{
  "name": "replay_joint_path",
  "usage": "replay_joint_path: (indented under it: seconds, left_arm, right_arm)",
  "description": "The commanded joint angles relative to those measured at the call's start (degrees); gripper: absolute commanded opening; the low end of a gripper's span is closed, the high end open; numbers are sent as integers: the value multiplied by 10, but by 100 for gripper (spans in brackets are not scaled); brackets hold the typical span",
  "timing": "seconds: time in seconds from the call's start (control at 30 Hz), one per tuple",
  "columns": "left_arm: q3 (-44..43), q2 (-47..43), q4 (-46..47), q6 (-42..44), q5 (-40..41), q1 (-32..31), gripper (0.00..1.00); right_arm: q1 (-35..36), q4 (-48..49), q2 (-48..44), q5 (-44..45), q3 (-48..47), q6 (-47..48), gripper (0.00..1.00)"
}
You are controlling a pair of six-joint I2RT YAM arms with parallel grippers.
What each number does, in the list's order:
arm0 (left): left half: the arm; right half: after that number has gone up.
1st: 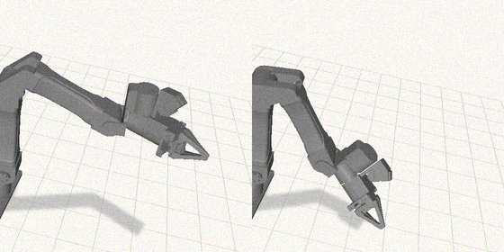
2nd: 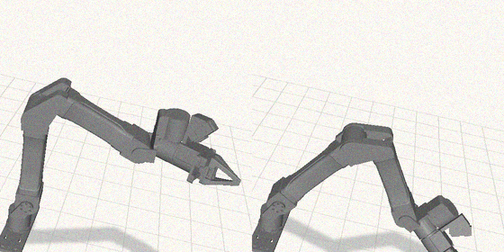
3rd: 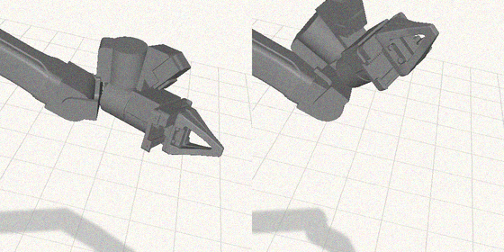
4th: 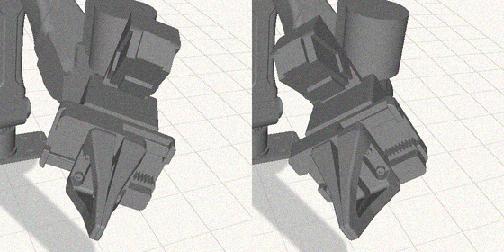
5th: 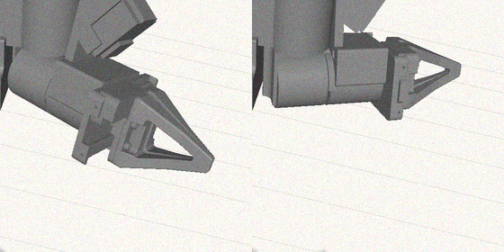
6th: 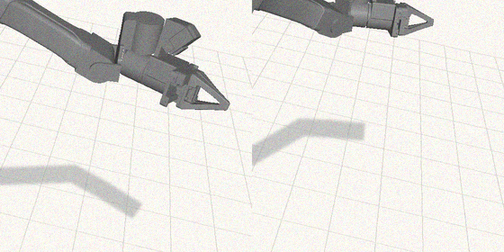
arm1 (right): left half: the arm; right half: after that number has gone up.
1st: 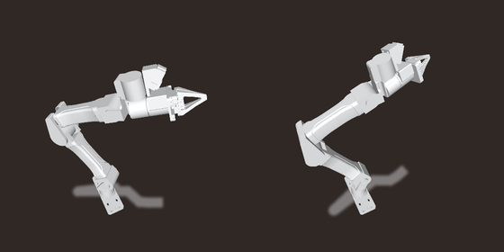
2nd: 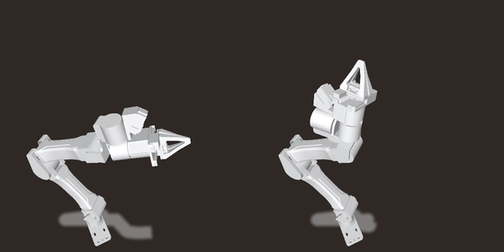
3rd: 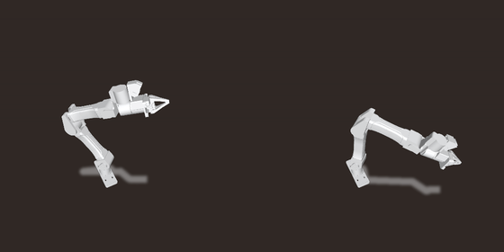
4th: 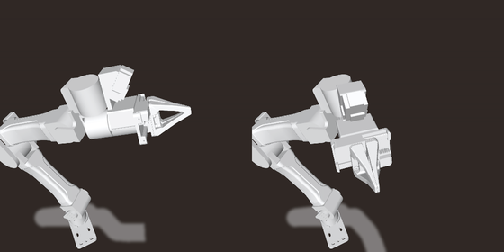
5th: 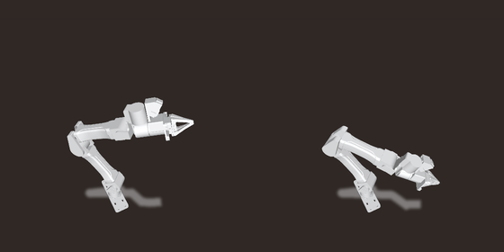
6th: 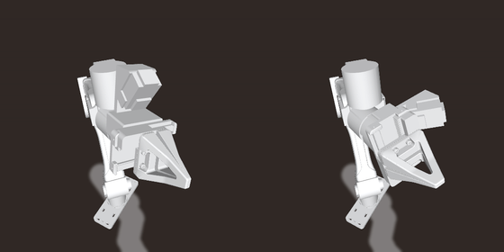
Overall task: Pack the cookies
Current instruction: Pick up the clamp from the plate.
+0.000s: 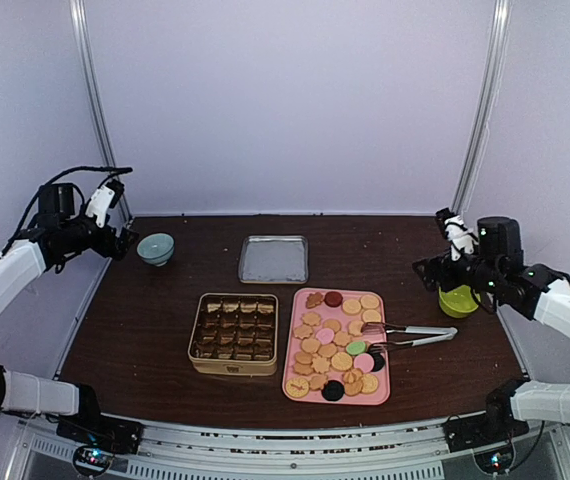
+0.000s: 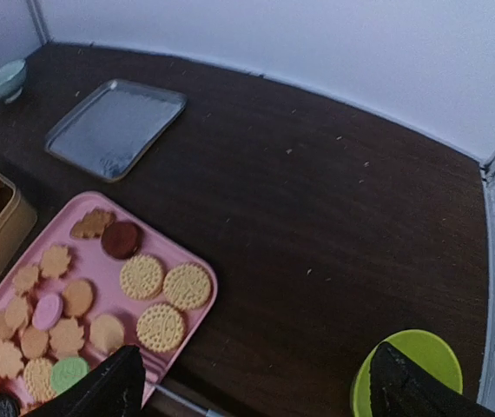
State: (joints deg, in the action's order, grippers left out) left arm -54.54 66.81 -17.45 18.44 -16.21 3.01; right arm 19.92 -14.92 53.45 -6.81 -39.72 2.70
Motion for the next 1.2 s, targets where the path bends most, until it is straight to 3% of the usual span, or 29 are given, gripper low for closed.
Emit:
replay_joint_path:
  seconds: [0.0, 0.17, 0.47, 0.87, 1.17]
  left_arm:
    - [-21, -15, -126, 58, -73, 4, 98]
    - [-46, -20, -219, 79, -120, 0, 98]
    - [-134, 17, -419, 154, -113, -14, 98]
    - [-217, 112, -438, 123, -104, -114, 98]
    - [-234, 140, -447, 131, -121, -142, 98]
  right_arm:
    - [55, -110, 6, -51, 10, 106, 90]
    - [82, -98, 27, -99, 18, 160, 93]
    - [88, -177, 179, -103, -70, 251, 88]
    - [100, -129, 276, -94, -101, 297, 76]
    - [103, -113, 317, -92, -117, 313, 69]
